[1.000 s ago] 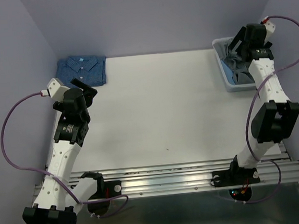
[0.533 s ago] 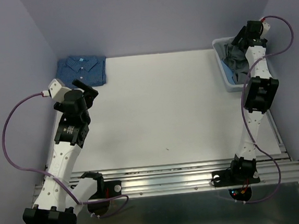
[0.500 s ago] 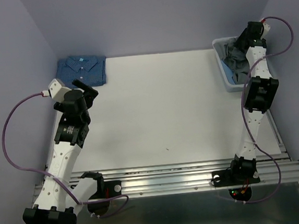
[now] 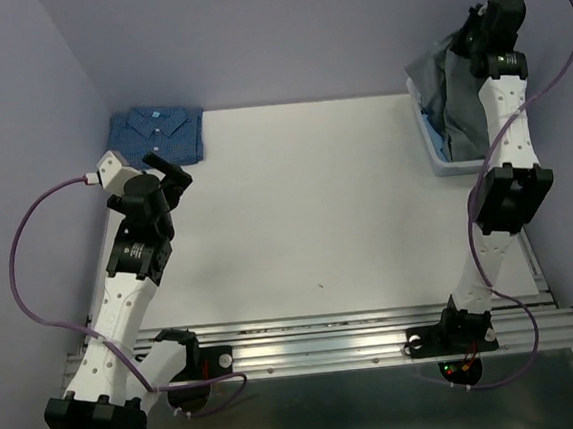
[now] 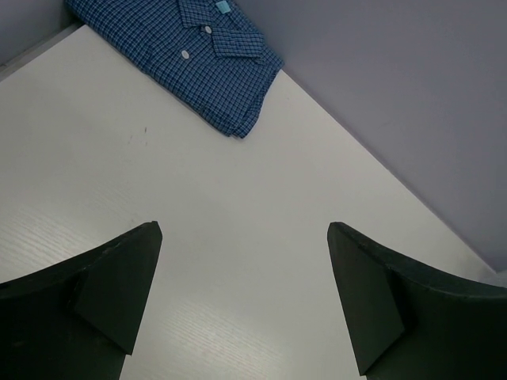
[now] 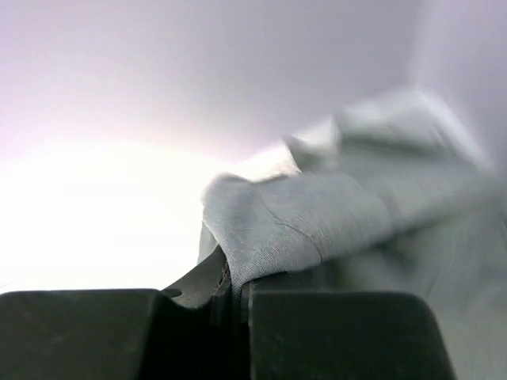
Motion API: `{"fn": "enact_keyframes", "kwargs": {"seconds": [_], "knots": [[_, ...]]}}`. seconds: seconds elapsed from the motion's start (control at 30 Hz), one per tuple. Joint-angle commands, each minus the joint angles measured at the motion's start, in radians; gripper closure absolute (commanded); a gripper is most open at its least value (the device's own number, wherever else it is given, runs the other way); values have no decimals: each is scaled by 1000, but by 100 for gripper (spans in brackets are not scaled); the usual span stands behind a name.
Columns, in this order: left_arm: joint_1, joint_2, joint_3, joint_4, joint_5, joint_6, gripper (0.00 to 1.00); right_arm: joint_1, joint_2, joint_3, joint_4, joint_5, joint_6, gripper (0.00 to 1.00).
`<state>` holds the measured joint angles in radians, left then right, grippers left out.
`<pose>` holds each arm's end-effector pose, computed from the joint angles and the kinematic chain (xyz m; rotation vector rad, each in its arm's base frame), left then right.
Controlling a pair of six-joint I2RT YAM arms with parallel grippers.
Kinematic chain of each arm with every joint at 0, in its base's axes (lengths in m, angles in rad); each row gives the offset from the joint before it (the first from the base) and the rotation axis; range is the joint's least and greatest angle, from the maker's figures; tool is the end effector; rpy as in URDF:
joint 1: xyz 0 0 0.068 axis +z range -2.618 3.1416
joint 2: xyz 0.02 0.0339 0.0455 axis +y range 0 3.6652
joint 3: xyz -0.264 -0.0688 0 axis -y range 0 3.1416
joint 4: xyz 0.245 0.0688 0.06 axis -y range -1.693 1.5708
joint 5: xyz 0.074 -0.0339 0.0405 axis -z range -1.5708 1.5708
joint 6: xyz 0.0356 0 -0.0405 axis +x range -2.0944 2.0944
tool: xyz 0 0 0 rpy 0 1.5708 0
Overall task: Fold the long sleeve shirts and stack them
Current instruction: Grab the shirt from the pile, then move the shirt to the center of the board
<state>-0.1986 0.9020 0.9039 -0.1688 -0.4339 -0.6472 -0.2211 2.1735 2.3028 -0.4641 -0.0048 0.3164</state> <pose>0.2049 -0.0260 0.3634 -0.6867 1.5862 -0.2482 0.4960 -0.1113 0.3861 0.5030 1.8386 0.0691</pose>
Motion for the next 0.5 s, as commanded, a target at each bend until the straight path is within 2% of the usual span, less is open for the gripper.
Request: {"fn": "enact_keyframes", "kwargs": {"seconds": [0.0,0.07,0.17,0.23,0.27,0.33,0.43,0.47], "knots": [[4,-38,-39,72,34,11,1,236,-286,95,194,-86,-184,99],[5,-41,-49,80,52,9,1,323,-352,31,238,-115,-247,99],[5,-43,-51,84,81,8,1,448,-434,-14,353,-245,-195,99],[4,-46,-54,89,96,3,1,514,-414,62,372,-392,-139,99],[5,-51,-57,89,99,3,1,531,-403,95,387,-393,-107,99],[4,-61,-60,91,101,3,1,564,-374,159,479,-587,-5,99],[4,-86,-63,83,93,0,1,565,-388,146,576,-633,93,99],[4,-90,-60,74,90,-3,1,565,-406,121,559,-568,87,99]]}}
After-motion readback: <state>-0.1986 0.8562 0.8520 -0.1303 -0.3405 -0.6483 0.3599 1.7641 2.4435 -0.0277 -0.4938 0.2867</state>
